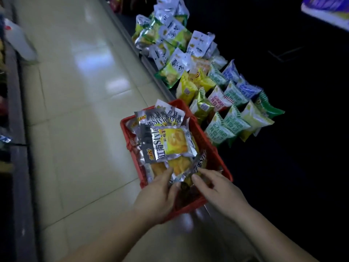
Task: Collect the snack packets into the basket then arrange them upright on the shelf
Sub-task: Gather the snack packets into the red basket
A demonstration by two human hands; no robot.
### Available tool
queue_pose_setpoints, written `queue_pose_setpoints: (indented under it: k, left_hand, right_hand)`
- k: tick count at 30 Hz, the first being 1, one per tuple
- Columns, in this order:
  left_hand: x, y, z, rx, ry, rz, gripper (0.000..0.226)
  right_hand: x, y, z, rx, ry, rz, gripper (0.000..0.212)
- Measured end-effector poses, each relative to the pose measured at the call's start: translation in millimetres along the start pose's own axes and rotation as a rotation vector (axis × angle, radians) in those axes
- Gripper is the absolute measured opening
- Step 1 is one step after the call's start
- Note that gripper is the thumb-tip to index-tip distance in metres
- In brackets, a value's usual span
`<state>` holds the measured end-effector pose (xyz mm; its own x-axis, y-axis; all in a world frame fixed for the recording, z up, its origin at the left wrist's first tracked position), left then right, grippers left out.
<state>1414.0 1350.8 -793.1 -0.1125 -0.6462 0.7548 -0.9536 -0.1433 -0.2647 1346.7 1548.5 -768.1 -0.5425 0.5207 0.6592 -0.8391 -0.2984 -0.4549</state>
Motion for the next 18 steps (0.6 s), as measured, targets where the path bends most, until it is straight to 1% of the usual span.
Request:
queue_pose_setpoints:
  k: [3, 6, 7, 9, 11, 14, 16, 18]
  left_hand:
    - [-19.3, -6.8, 11.7, -0.019, -0.029, -0.029, 0.061]
    - [-14.9, -24.0, 4.9, -0.091, 0.000, -0.060, 0.061]
    - [-9.2, -30.5, 3.0, -0.091, -0.009, -0.077, 0.060]
    - [6.3, -51.1, 0.9, -0.085, -0.005, -0.091, 0.056]
    - [15.9, -61.6, 4.6, -0.074, 0.063, -0.065, 0.054]
    - [29.9, -61.5, 11.2, -0.040, 0.106, -0.080, 0.052]
    - [37.3, -59.5, 10.5, -0.069, 0.137, -0.093, 0.060]
    - [42.2, -56.1, 16.5, -0.099, 0.160, -0.093, 0.072]
  right_hand:
    - [-3.7, 0.4, -6.6, 0.038, -0.048, -0.029, 0.084]
    - [5.7, -13.3, -3.3, 0.056, -0.044, -0.100, 0.084]
    - [9.4, -18.8, 1.5, 0.066, -0.038, -0.106, 0.086]
    - [14.7, -39.9, 14.1, 0.101, -0.061, -0.075, 0.092]
    - [21.2, -55.8, 21.0, 0.108, -0.086, -0.043, 0.093]
    - [28.4, -63.0, 28.8, 0.107, -0.050, -0.050, 0.085]
    - [24.7, -60.8, 31.5, 0.141, 0.005, -0.062, 0.071]
    - [17.5, -50.7, 37.0, 0.171, 0.015, -0.056, 0.058]
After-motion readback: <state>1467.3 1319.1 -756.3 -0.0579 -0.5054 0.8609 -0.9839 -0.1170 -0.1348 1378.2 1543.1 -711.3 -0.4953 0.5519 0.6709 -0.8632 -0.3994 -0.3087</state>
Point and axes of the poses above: each hand's wrist, its own y-axis towards the middle knuckle, its own x-axis out of the back of the hand, z = x × y, the point moved 3 cm from there along y, towards the middle knuckle, and after that the axes turned 3 degrees about -z, right-handed, at the moved point
